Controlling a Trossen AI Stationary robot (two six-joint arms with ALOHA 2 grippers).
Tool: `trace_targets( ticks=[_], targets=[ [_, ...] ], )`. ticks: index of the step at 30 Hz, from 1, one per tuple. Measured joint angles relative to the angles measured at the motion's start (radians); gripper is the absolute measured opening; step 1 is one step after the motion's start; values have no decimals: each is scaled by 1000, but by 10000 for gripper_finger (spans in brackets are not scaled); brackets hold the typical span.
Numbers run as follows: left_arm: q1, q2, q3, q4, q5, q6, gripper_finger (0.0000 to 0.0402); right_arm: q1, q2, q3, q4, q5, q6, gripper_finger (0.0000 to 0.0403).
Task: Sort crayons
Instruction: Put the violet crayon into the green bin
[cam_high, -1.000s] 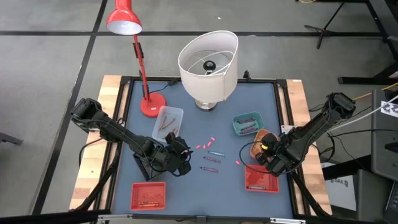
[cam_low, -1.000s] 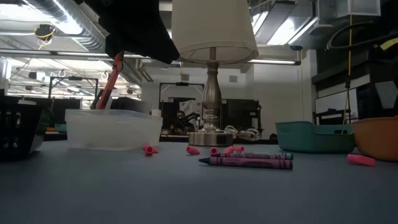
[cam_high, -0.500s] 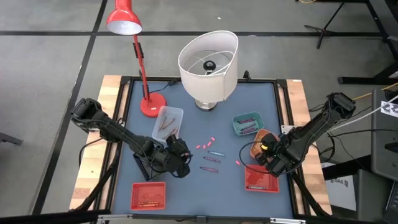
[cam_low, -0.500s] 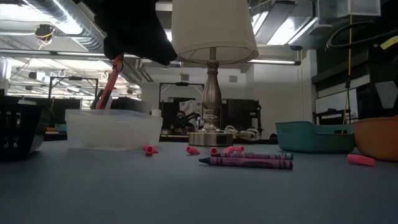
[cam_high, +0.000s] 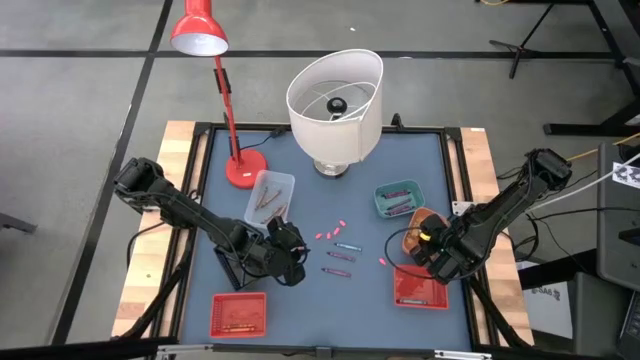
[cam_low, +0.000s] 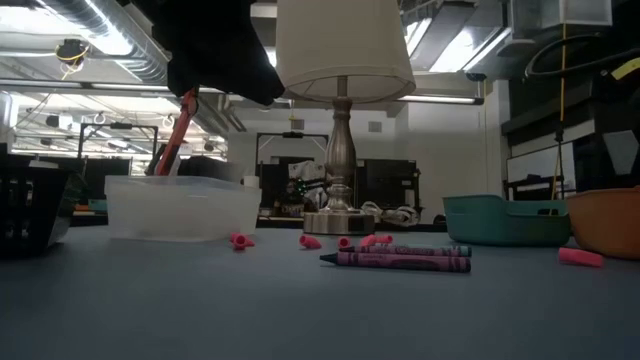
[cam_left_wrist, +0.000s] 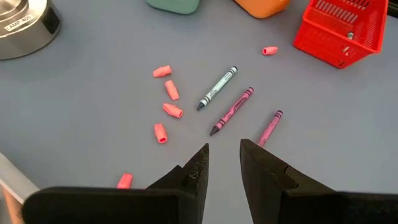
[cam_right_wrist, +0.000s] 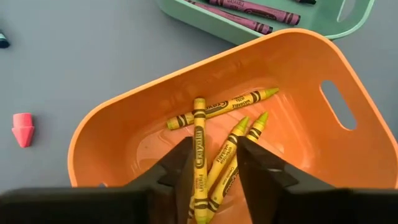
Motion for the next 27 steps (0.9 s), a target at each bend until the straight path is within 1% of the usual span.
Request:
trace_targets(
  ticks=[5,10,14,18,23,27],
  targets=[
    [0,0,0,11,0,13,76,0,0,0,0,0,0,141],
    [0,26,0,164,8,138,76,0,0,0,0,0,0,141],
    [9,78,0,313,72,269,76,0,0,0,1,0,0,140],
    [26,150,0,439,150,338,76,0,0,0,5,4,-1,140],
    [41,250,0,539,236,342,76,0,0,0,20,47,-2,140],
    [42,319,0,553,249,342,76,0,0,0,23,46,-2,140]
  ],
)
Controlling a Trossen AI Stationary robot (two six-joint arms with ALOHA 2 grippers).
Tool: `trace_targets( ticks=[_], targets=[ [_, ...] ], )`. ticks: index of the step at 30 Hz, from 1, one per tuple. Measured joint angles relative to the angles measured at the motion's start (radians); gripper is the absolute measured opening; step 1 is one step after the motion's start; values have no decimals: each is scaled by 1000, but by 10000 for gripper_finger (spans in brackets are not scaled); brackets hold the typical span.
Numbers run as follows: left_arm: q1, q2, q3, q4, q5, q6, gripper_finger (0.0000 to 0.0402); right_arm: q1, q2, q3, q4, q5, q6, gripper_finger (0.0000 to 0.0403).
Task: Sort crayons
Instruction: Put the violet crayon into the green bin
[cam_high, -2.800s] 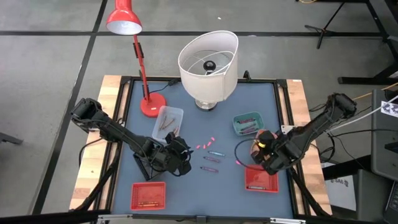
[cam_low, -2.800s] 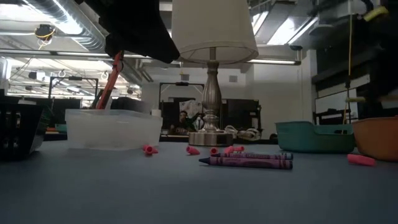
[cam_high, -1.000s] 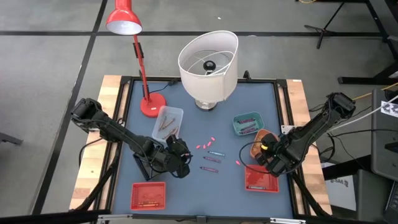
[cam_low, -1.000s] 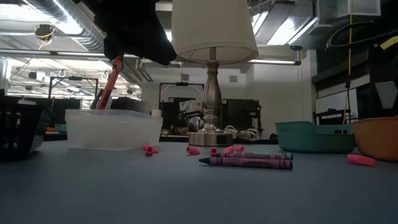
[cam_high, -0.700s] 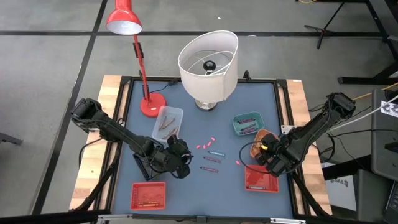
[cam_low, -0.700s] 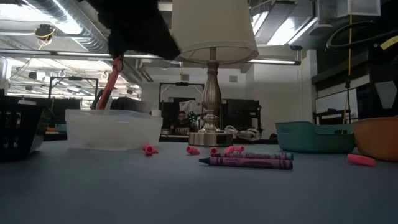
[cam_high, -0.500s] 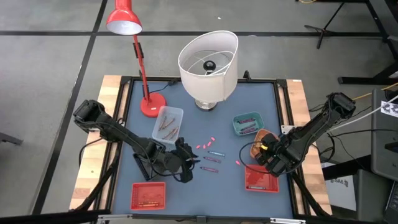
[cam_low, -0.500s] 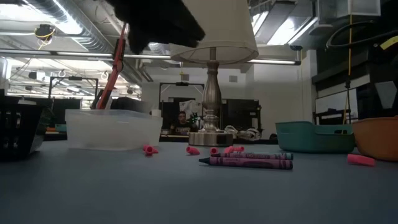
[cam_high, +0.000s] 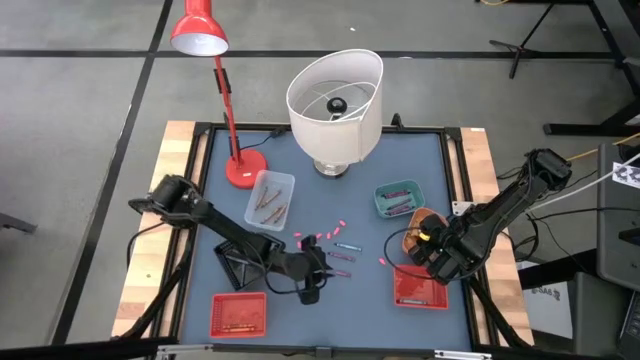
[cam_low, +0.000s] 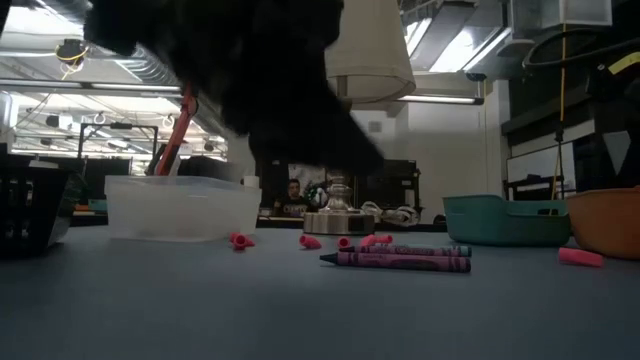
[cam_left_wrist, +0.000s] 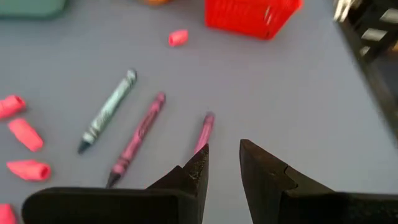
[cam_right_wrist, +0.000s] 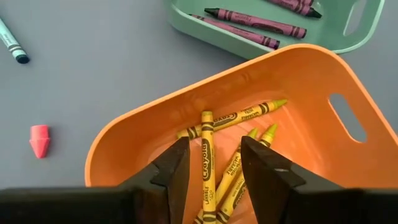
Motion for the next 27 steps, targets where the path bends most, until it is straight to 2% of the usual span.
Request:
trace_targets(
  ticks=[9,19,27],
  targets=[
    [0,101,0,-1,-2,19,76,0,0,0,34,0,0,140],
    [11,124,2,-11,-28,61,75,0,0,0,80,-1,0,140],
    [36,126,1,-28,-14,60,75,0,0,0,83,-96,0,140]
  ],
)
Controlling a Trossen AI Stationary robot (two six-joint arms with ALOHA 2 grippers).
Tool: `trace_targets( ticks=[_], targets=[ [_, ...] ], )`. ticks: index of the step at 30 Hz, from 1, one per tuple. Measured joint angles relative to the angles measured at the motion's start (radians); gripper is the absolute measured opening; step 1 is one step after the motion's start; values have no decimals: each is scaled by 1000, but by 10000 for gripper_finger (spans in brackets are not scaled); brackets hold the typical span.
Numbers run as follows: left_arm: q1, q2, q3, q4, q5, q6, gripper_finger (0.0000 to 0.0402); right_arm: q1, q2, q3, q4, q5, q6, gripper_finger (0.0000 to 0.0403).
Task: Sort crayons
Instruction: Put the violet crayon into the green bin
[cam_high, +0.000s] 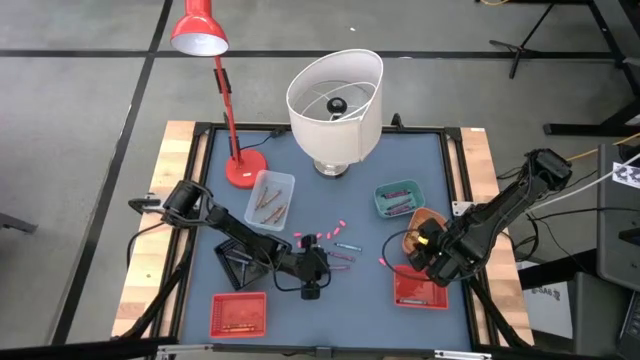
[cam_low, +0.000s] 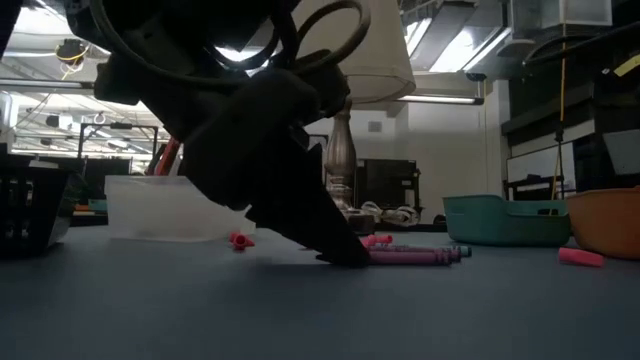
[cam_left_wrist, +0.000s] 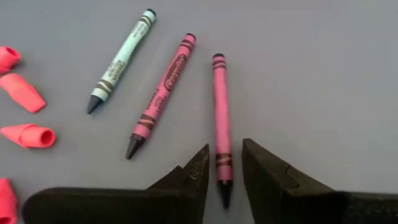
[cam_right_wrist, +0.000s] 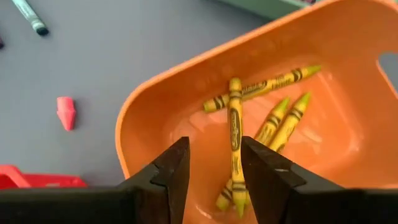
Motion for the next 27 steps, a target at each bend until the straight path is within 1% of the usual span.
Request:
trace_targets(
  ticks=[3,5,10,14,19,21,24,27],
  targets=[
    [8,0,0,-17,6,-1,74,0,0,0,13,-27,-1,140],
    [12,-1,1,-24,7,-2,68,0,0,0,31,-27,-31,140],
    [13,-1,1,-27,6,-2,32,0,-2,11,74,-28,-138,140],
    [13,-2,1,-29,1,-2,7,0,-2,66,60,-32,-220,140],
    [17,-2,1,-20,-6,8,10,0,-2,160,63,-24,-336,140],
    [24,-1,-1,7,-8,16,10,0,-2,191,68,-5,-363,140],
    [39,2,-3,63,-23,17,10,0,-2,223,95,50,-410,140],
    [56,3,-3,148,-23,17,10,0,-2,229,162,106,-511,140]
  ],
)
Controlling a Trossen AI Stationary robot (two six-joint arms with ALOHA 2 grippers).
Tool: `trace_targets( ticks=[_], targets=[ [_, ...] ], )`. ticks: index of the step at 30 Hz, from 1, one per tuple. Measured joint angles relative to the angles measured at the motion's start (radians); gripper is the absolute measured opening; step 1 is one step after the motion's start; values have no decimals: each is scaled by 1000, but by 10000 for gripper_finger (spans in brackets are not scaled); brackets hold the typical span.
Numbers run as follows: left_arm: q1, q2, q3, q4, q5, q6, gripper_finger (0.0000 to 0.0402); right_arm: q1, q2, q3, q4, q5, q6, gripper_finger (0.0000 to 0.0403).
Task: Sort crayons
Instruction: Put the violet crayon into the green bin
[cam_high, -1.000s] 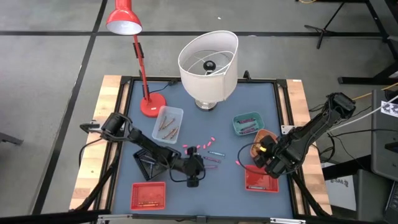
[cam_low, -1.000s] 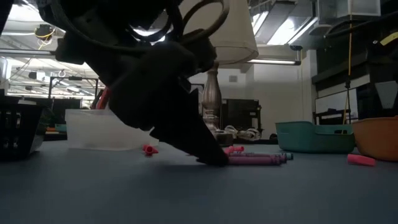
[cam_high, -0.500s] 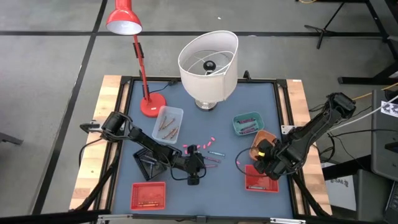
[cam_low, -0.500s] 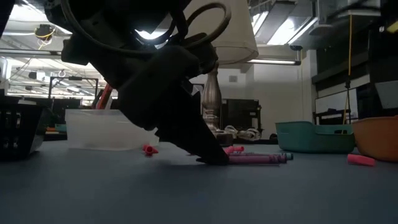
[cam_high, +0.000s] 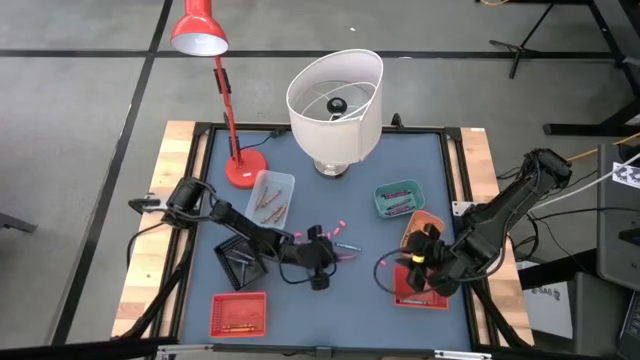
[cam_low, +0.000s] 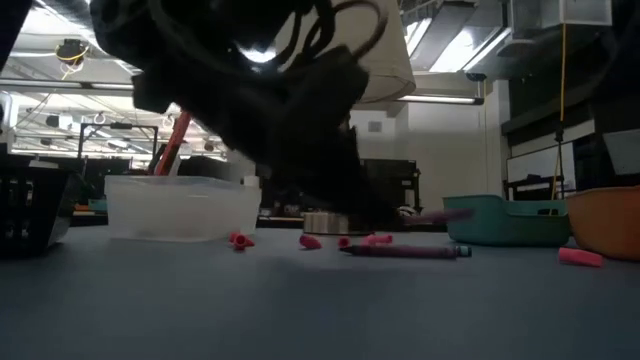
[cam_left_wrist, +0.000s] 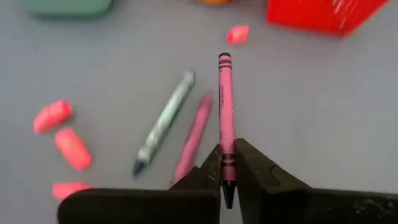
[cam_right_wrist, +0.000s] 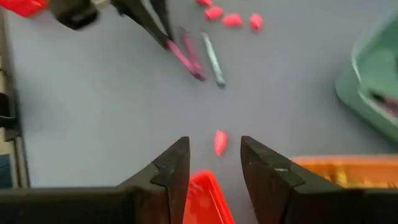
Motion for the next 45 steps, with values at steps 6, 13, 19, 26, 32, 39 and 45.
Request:
trace_targets(
  ticks=[6,13,19,26,32,39,45],
  targets=[
    [27,0,0,163,5,2,10,0,0,0,124,58,-151,140],
    [50,0,1,345,10,2,11,0,1,0,173,105,-189,140],
    [57,-1,1,454,10,35,11,0,1,0,177,189,-190,140],
    [51,-1,1,594,12,128,11,0,1,0,199,248,-191,140],
    [51,-2,2,673,18,156,11,0,2,0,277,282,-277,140],
    [51,-3,2,728,21,157,11,0,2,0,376,394,-373,140],
    [49,-3,2,797,20,158,11,-22,2,0,420,443,-381,140]
  ],
)
